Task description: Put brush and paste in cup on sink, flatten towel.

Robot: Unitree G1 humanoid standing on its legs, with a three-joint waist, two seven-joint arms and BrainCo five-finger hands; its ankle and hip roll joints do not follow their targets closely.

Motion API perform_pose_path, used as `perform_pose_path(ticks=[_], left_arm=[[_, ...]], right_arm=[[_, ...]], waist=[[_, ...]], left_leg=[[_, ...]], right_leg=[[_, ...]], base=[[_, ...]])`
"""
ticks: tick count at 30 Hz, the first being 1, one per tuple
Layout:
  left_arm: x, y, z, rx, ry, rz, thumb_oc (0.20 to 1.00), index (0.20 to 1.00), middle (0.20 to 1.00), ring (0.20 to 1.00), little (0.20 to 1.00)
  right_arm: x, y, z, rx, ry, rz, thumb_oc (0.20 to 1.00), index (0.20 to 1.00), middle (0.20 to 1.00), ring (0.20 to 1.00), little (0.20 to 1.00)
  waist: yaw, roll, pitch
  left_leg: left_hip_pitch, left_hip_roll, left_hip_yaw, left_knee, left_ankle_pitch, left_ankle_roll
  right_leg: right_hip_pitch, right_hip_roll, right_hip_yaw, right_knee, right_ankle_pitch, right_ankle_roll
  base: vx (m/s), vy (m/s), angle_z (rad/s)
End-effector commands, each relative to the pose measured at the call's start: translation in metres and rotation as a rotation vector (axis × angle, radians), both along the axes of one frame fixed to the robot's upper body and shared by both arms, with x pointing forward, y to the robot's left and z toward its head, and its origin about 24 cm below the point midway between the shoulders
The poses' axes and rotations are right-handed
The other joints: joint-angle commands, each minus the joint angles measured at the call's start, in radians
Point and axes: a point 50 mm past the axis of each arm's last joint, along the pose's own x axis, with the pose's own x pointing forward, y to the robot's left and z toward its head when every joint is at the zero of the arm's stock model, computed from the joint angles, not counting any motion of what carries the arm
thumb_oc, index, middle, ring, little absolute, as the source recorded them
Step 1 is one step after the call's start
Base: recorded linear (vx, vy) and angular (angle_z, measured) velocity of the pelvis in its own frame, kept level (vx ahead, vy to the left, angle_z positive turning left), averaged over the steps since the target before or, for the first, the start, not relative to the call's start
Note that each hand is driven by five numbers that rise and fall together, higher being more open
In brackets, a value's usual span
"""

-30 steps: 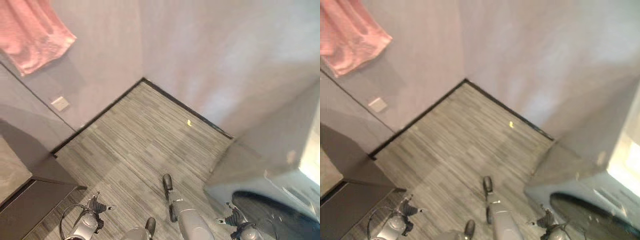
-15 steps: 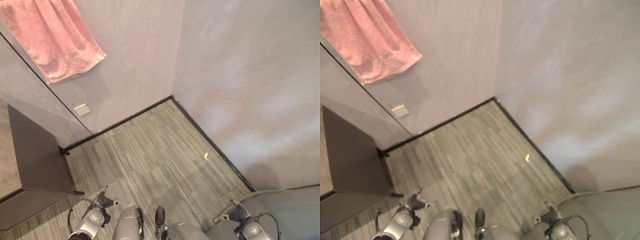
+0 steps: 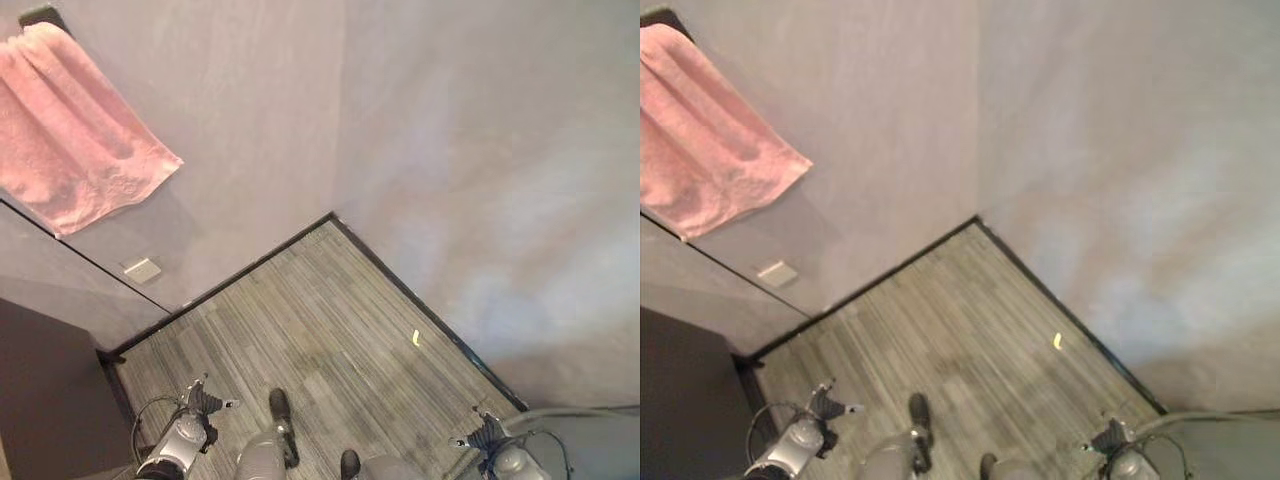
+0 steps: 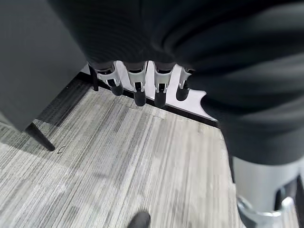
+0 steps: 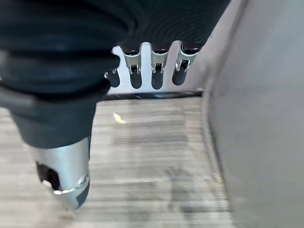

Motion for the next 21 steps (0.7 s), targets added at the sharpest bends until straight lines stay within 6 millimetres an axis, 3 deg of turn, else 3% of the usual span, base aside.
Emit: perform_pose_path(ticks=[1,2,3,5,6,8,10,11,13,15,17,21], left_arm=[[0.011,0.013,0.017,0.060,-0.079,-0.043,1.000,1.000,1.000,1.000,1.000],[0.011,0.018,0.019,0.081,-0.073,-0.053,1.000,1.000,1.000,1.000,1.000],[0.011,0.018,0.019,0.081,-0.073,-0.053,1.000,1.000,1.000,1.000,1.000],[0.009,0.021,0.018,0.098,-0.054,-0.055,1.000,1.000,1.000,1.000,1.000],[0.008,0.023,0.016,0.119,-0.036,-0.065,1.000,1.000,1.000,1.000,1.000],[0.008,0.023,0.015,0.117,-0.035,-0.051,1.000,1.000,1.000,1.000,1.000],[0.008,0.022,0.015,0.113,-0.035,-0.049,1.000,1.000,1.000,1.000,1.000],[0.012,0.022,0.016,0.115,-0.047,-0.053,1.000,1.000,1.000,1.000,1.000],[0.014,0.020,0.016,0.114,-0.046,-0.060,1.000,1.000,1.000,1.000,1.000],[0.011,0.019,0.013,0.099,-0.042,-0.042,1.000,1.000,1.000,1.000,1.000],[0.012,0.016,0.013,0.091,-0.041,-0.050,1.000,1.000,1.000,1.000,1.000],[0.008,0.010,0.008,0.073,-0.031,-0.049,1.000,1.000,1.000,1.000,1.000]], right_arm=[[0.010,-0.002,0.008,-0.010,-0.053,0.020,1.000,1.000,1.000,1.000,1.000],[0.019,0.006,0.010,0.013,-0.077,0.042,1.000,1.000,1.000,1.000,1.000],[0.020,0.006,0.011,0.013,-0.078,0.042,1.000,1.000,1.000,1.000,1.000],[0.023,0.011,0.011,0.029,-0.095,0.044,1.000,1.000,1.000,1.000,1.000],[0.024,0.012,0.012,0.041,-0.115,0.029,1.000,1.000,1.000,1.000,1.000],[0.024,0.012,0.013,0.042,-0.126,0.024,1.000,1.000,1.000,1.000,1.000],[0.025,0.013,0.013,0.041,-0.125,0.033,1.000,1.000,1.000,1.000,1.000],[0.025,0.013,0.013,0.038,-0.134,0.034,1.000,1.000,1.000,1.000,1.000],[0.023,0.012,0.013,0.040,-0.135,0.026,1.000,1.000,1.000,1.000,1.000],[0.021,0.012,0.012,0.036,-0.134,0.026,1.000,1.000,1.000,1.000,1.000],[0.019,0.010,0.012,0.025,-0.124,0.033,1.000,1.000,1.000,1.000,1.000],[0.015,0.009,0.009,0.015,-0.097,0.045,1.000,1.000,1.000,1.000,1.000]], waist=[[0.023,-0.017,-0.014],[0.016,-0.009,0.003],[0.017,-0.009,0.002],[0.004,0.001,0.012],[-0.021,0.000,0.019],[-0.023,0.006,0.028],[-0.033,0.006,0.037],[-0.042,-0.001,0.049],[-0.052,-0.011,0.050],[-0.046,-0.028,0.048],[-0.056,-0.026,0.046],[-0.050,-0.029,0.039]], left_leg=[[-0.052,0.023,-0.022,0.129,-0.068,-0.111],[-0.020,-0.005,-0.041,0.093,-0.075,-0.087],[-0.022,-0.005,-0.040,0.092,-0.074,-0.087],[-0.005,-0.017,-0.063,0.063,-0.079,-0.080],[0.013,-0.033,-0.079,0.042,-0.079,-0.080],[0.030,-0.033,-0.085,0.026,-0.076,-0.084],[0.044,-0.039,-0.101,0.017,-0.078,-0.085],[0.050,-0.053,-0.125,-0.004,-0.071,-0.085],[0.066,-0.073,-0.152,-0.040,-0.065,-0.088],[0.081,-0.086,-0.167,-0.063,-0.066,-0.091],[0.086,-0.096,-0.185,-0.071,-0.069,-0.091],[0.095,-0.104,-0.199,-0.058,-0.082,-0.095]], right_leg=[[-0.077,-0.147,0.049,0.057,0.208,0.115],[-0.143,-0.146,0.066,0.172,0.294,0.106],[-0.147,-0.146,0.067,0.175,0.293,0.106],[-0.189,-0.102,0.094,0.211,0.272,0.098],[-0.230,-0.037,0.141,0.208,0.222,0.082],[-0.263,-0.020,0.109,0.150,0.182,0.073],[-0.281,-0.002,0.105,0.124,0.178,0.069],[-0.313,0.047,0.139,0.080,0.180,0.064],[-0.330,0.086,0.159,0.004,0.195,0.057],[-0.324,0.074,0.079,-0.079,0.236,0.061],[-0.351,0.093,0.099,-0.078,0.251,0.063],[-0.308,0.073,0.087,-0.132,0.258,0.057]], base=[[0.19,0.442,0.07],[0.15,0.351,0.17],[0.14,0.339,0.29],[0.10,0.170,0.34],[0.13,0.190,0.30],[0.15,0.144,0.44],[0.10,0.049,0.54],[0.06,0.020,0.14],[0.11,0.011,0.39],[0.12,-0.040,0.57],[0.13,-0.053,0.49],[0.13,-0.045,0.31]])
